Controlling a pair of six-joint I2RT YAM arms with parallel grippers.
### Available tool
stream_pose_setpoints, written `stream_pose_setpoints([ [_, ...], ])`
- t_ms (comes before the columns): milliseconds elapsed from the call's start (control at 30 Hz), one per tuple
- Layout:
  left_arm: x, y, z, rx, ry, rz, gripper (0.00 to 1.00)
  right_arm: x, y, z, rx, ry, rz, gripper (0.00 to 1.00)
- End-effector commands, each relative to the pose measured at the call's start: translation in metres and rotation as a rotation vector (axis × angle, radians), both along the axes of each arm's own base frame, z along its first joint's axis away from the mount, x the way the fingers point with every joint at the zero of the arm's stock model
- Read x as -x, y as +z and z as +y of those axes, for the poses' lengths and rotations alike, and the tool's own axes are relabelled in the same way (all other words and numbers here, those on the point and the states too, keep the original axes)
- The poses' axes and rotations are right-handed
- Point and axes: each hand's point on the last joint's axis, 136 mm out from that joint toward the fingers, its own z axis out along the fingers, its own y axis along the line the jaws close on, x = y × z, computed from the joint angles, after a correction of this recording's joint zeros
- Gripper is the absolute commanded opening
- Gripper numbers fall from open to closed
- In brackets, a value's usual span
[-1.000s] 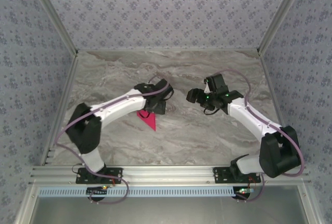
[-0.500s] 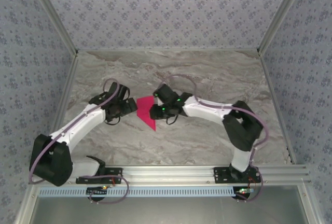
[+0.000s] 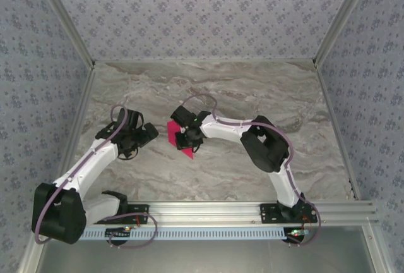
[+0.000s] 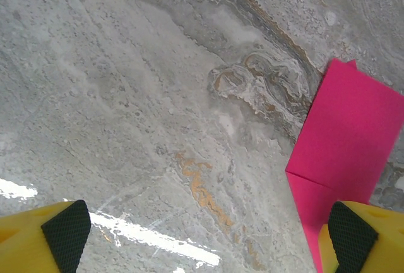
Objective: Fold a paper plane with a square sheet of paper (pick it up from the middle)
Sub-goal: Move the paper to the center of the table.
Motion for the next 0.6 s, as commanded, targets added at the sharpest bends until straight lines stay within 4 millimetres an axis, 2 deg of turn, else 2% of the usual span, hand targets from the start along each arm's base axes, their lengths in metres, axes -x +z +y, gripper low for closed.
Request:
stream_pose_setpoints([
  [0,-0.002,0.001,-0.006,0.040,-0.016,-0.011,0.99,0.004,-0.020,-0.036,0.122,0.087,0.009,0.27],
  [167,-0.003,0.000,-0.012,0.055,-0.052,-0.009,0.99,0.024,-0.036,-0.097,0.269,0.261,0.032,0.27],
  [233,-0.003,-0.001,-0.016,0.075,-0.064,-0.010,0.99,0.029,-0.034,-0.111,0.264,0.296,0.051,0.27],
  [300,-0.004,-0.003,-0.021,0.098,-0.071,-0.010,0.99,0.033,-0.024,-0.112,0.230,0.321,0.048,0.27],
  [367,-0.006,-0.004,-0.024,0.117,-0.077,-0.012,0.99,0.028,-0.006,-0.104,0.175,0.301,0.020,0.28],
  [500,-0.007,-0.005,-0.033,0.157,-0.097,-0.019,0.99,0.012,0.039,-0.082,-0.030,0.146,-0.035,0.33],
  [567,-0.007,-0.004,-0.037,0.170,-0.109,-0.029,0.99,0.006,0.055,-0.074,-0.123,0.076,-0.057,0.33],
])
